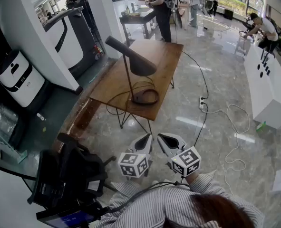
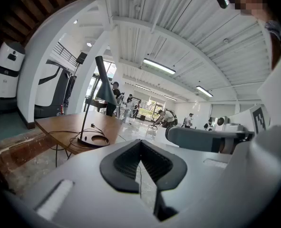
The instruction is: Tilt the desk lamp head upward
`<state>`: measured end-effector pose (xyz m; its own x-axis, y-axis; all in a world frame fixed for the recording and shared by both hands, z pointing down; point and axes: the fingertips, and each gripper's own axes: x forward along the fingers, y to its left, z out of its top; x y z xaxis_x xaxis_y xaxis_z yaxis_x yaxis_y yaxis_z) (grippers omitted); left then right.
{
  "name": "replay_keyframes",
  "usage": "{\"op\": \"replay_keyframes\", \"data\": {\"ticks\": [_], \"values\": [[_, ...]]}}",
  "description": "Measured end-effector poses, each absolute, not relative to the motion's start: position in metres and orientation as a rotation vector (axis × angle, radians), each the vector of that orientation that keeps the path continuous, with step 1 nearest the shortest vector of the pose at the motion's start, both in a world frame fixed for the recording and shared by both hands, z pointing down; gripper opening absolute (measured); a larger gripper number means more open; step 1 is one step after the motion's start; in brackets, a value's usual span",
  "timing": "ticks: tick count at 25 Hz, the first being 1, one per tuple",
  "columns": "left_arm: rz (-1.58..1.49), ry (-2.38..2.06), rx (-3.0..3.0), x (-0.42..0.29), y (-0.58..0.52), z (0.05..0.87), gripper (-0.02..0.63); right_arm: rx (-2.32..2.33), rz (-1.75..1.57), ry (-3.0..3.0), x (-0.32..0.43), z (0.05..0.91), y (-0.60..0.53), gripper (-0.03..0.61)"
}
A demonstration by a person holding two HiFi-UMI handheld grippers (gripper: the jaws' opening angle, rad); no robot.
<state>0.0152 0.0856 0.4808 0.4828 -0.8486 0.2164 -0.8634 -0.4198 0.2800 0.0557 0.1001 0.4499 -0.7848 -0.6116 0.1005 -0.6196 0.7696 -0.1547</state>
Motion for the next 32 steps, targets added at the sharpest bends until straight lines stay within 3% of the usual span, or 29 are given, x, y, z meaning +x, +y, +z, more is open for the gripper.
{"op": "replay_keyframes", "data": {"ticks": [32], "values": [[0.021,-1.521,2.289,0.015,0.051,0.5,0.006,1.02,0.313,-2.939,0.087,0.46,0.062,0.002]]}}
